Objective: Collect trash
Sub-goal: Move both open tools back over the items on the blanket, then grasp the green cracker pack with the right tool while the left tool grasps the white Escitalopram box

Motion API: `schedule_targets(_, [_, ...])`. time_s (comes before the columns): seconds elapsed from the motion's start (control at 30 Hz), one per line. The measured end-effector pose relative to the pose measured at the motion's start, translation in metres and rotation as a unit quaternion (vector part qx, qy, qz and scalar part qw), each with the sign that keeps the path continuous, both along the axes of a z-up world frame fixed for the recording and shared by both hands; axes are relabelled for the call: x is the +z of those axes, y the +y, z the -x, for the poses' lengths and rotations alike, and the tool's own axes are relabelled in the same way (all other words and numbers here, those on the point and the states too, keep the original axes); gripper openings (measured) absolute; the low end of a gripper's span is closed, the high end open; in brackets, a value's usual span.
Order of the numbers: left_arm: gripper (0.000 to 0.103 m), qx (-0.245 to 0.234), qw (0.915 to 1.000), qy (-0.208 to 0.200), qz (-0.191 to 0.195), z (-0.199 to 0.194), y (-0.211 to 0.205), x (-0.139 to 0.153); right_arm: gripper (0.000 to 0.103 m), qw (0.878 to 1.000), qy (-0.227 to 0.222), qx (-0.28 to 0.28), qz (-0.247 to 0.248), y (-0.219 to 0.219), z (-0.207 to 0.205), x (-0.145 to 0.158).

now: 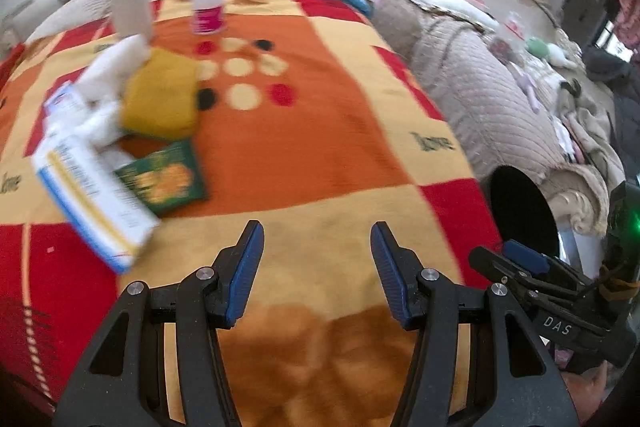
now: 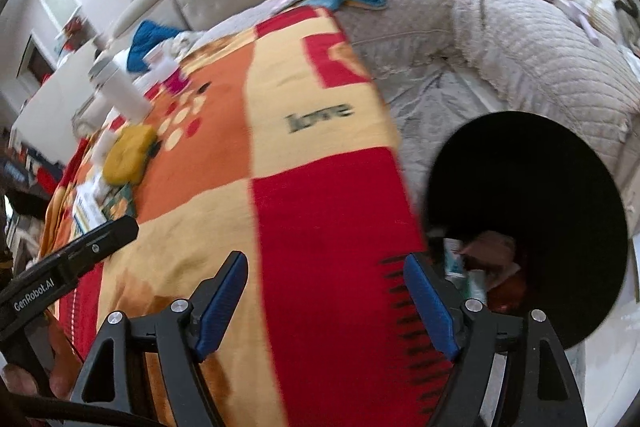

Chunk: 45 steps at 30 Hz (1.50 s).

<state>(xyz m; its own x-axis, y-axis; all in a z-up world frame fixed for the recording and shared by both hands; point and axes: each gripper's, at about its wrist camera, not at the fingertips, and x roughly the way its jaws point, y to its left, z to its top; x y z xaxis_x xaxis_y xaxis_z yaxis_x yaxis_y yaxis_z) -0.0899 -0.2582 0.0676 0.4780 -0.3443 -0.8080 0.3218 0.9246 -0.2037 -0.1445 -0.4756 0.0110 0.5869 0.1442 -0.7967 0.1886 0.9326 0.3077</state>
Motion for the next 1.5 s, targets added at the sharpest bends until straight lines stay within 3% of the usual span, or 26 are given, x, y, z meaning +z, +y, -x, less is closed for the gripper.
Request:
schedule_targets(0.4, [0.054,0.104,0.9938,0.021,0.032,-0.025,0.111,-0.008,0.078,0.994,0.000,0.105,0.026,0.106,-0.049,0.008])
schedule_targets(0.57, [0.054,0.134,0.9908,0.016,0.010,-0.023,0.153,-0.009,0.078,0.988,-0.020,0.151,0.031,0.154,-0.077,0.015])
schedule_targets(0.73, [0.054,0.167,0.9858,0.017,0.000,-0.014,0.203,-0.014,0.069,0.983,-0.032,0.182,0.010,0.189,-0.101,0.018])
schedule_targets(0.9, [0.054,0.200,0.9795,0.025,-0.004,-0.004,0.240,-0.021,0.058,0.979,-0.012,0.201,-0.031,0.213,-0.117,0.005])
schedule_targets(1.13, [0.054,0.230,0.9725,0.034,0.018,-0.003,0.264,-0.022,0.056,0.957,0.013,0.278,-0.085,0.269,-0.103,-0.006])
schedule_targets(1.33, [0.054,0.227,0.9733,0.030,0.018,-0.004,0.261,-0.019,0.058,0.962,0.004,0.252,-0.108,0.248,-0.099,0.007])
schedule_targets(1.5, [0.054,0.221,0.9737,0.042,0.035,-0.007,0.256,-0.022,0.063,0.975,-0.016,0.211,-0.075,0.223,-0.102,0.016])
